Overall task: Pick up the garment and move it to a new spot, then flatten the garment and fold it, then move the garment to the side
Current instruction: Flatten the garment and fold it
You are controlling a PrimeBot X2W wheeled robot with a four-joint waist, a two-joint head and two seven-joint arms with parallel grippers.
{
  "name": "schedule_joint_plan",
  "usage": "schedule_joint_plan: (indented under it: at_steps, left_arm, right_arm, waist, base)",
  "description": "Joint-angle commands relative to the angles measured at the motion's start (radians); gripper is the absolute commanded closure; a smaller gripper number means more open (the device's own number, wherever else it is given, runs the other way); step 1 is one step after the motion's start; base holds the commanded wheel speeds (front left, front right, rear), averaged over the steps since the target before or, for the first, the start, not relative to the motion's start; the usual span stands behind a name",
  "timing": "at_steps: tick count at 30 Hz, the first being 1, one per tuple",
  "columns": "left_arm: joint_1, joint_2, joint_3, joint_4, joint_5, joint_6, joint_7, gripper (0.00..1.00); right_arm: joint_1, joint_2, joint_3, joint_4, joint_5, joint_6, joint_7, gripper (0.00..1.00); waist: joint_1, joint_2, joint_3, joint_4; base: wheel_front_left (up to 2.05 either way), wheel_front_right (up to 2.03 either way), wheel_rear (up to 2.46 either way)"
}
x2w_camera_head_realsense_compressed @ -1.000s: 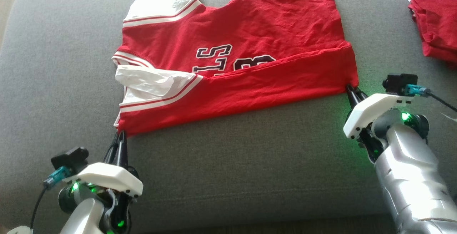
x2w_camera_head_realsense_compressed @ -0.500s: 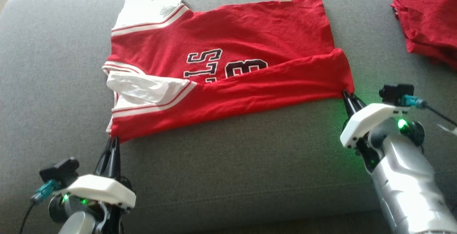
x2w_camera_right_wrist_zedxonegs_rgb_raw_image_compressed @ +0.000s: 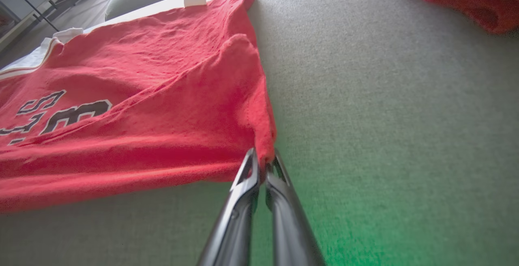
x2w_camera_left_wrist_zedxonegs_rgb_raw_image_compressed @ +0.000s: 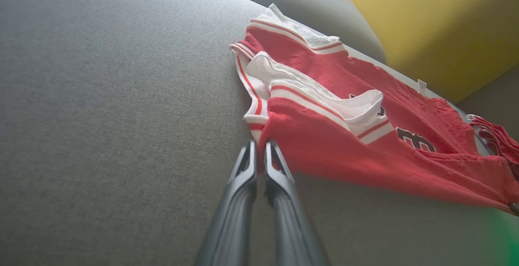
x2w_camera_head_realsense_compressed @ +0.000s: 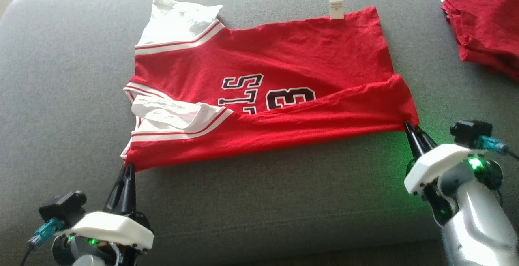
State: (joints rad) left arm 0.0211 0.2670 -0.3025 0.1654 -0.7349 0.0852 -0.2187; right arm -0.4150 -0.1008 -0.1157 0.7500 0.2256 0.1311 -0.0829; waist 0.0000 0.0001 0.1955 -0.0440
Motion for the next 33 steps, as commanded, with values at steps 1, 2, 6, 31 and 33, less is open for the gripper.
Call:
schedule_joint_plan:
  at_steps: [1, 2, 6, 31, 33]
  left_arm:
    - [-0.014, 0.031, 0.054, -0.035, -0.005, 0.007, -0.009, 1.00]
    - [-0.010, 0.032, 0.054, -0.042, -0.006, 0.009, -0.007, 1.00]
    - [0.019, 0.040, 0.050, -0.084, -0.016, 0.021, 0.021, 1.00]
    - [0.135, 0.053, -0.011, -0.263, -0.038, 0.133, 0.200, 0.18]
    - [0.130, 0.051, -0.018, -0.257, -0.040, 0.137, 0.215, 0.00]
  right_arm:
    - [0.021, -0.014, 0.015, -0.063, 0.010, 0.000, 0.015, 1.00]
    - [0.046, -0.015, 0.012, -0.105, 0.015, 0.000, 0.033, 1.00]
    - [0.171, -0.007, -0.012, -0.317, 0.031, 0.000, 0.136, 1.00]
    - [0.317, 0.022, -0.100, -0.594, -0.072, 0.000, 0.322, 0.00]
    - [0.312, 0.022, -0.106, -0.605, -0.084, 0.000, 0.317, 0.00]
  waist:
    - [0.0000, -0.0001, -0.002, 0.001]
    - [0.0000, -0.0001, -0.004, 0.001]
    - [0.0000, -0.0001, -0.008, -0.006]
    - [0.0000, -0.0001, 0.006, 0.005]
    - [0.0000, -0.0001, 0.002, 0.002]
  base:
    - [0.00, 0.00, 0.00]
    - [0.00, 0.00, 0.00]
    - [0.00, 0.00, 0.00]
    - [0.00, 0.00, 0.00]
    - [0.00, 0.00, 0.00]
